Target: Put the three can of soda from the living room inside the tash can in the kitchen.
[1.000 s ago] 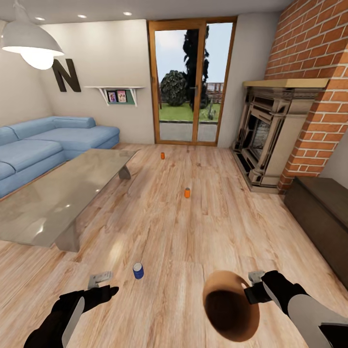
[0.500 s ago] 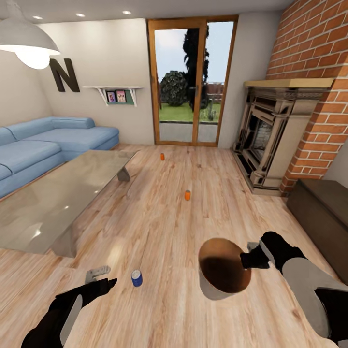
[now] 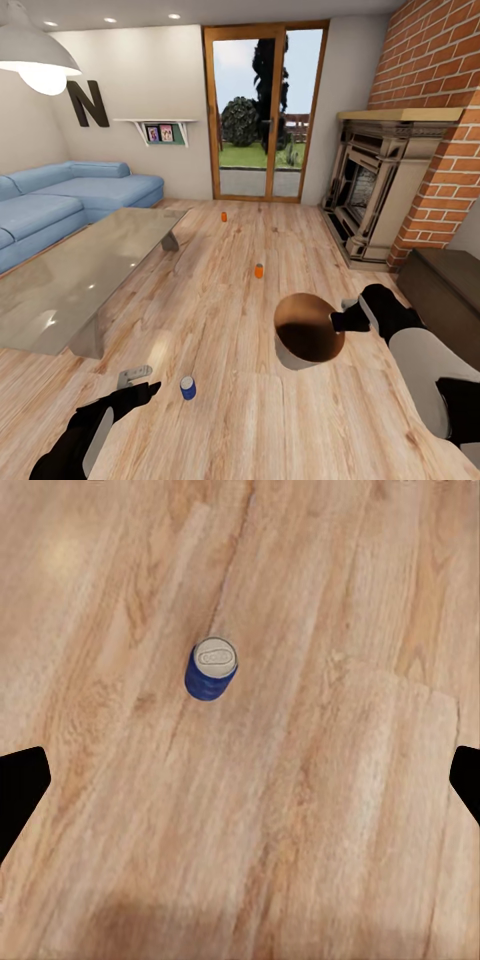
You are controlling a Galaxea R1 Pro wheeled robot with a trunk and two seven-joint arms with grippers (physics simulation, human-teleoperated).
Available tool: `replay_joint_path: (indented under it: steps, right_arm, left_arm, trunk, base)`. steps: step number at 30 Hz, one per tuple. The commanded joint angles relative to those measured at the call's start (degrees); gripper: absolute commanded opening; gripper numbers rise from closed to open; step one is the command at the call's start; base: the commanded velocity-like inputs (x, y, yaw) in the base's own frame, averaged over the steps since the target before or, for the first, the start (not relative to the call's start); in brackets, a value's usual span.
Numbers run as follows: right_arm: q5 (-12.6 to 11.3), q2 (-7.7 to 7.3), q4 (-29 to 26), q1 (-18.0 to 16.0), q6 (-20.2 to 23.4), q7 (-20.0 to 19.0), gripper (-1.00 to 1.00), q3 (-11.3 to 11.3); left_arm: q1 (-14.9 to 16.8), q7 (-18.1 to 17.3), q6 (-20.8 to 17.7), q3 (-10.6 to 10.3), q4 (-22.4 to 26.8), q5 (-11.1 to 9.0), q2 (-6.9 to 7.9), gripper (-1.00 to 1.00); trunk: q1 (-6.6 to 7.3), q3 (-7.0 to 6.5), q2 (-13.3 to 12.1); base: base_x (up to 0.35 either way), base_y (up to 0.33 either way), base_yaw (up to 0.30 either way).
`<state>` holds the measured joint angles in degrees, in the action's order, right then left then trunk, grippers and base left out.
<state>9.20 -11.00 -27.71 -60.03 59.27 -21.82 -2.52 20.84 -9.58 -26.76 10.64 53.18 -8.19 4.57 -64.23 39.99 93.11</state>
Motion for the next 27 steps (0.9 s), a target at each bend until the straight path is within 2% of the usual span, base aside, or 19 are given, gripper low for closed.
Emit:
replay_joint_path:
  steps: [1, 8, 16, 20, 22, 26, 27]
  right_arm:
    - [0.5, 0.01, -0.1, -0.1, 0.0, -0.1, -1.00, -0.1]
    - [0.5, 0.48, -0.1, -0.3, 0.7, -0.1, -1.00, 0.0]
    - [0.5, 0.53, 0.0, -0.3, 0.7, 0.1, -1.00, 0.0]
    - [0.5, 0.42, 0.0, -0.3, 0.7, 0.1, -1.00, 0.1]
    - [0.5, 0.47, 0.0, -0.3, 0.7, 0.2, -1.00, 0.1]
    - [0.5, 0.68, 0.0, -0.3, 0.7, 0.3, -1.00, 0.5]
    - [0.6, 0.72, 0.0, -0.3, 0.7, 0.4, -1.00, 1.2]
  left_arm:
    - [0.0, 0.0, 0.0, 0.0, 0.0, 0.0, 0.00, 1.00]
    - [0.0, 0.0, 0.1, 0.0, 0.0, 0.0, 0.02, 1.00]
    - [0.1, 0.0, -1.3, -0.1, 0.1, 0.2, -0.05, 1.00]
    - [0.6, 0.2, -7.6, -0.1, 0.7, 0.2, -0.08, 1.00]
    - [1.9, 0.3, -11.3, -0.2, 0.7, 0.2, 0.00, 1.00]
    - [5.8, 0.5, -16.1, -0.4, -0.3, 0.5, 0.12, 1.00]
    - [7.4, 0.7, -18.5, -0.5, -1.2, 0.5, 0.19, 1.00]
  trunk:
    - [0.00, -0.01, 0.0]
    - [0.00, -0.01, 0.0]
    - [0.00, -0.01, 0.0]
    - [0.00, -0.01, 0.0]
    - [0.00, -0.01, 0.0]
    - [0.00, -0.01, 0.0]
    - [0.00, -0.01, 0.0]
  base:
    - [0.003, 0.000, 0.000]
    - [0.039, 0.000, 0.000]
    - [0.265, 0.000, 0.000]
    - [0.316, 0.000, 0.000]
    - [0.320, 0.000, 0.000]
    - [0.322, 0.000, 0.000]
    - [0.322, 0.000, 0.000]
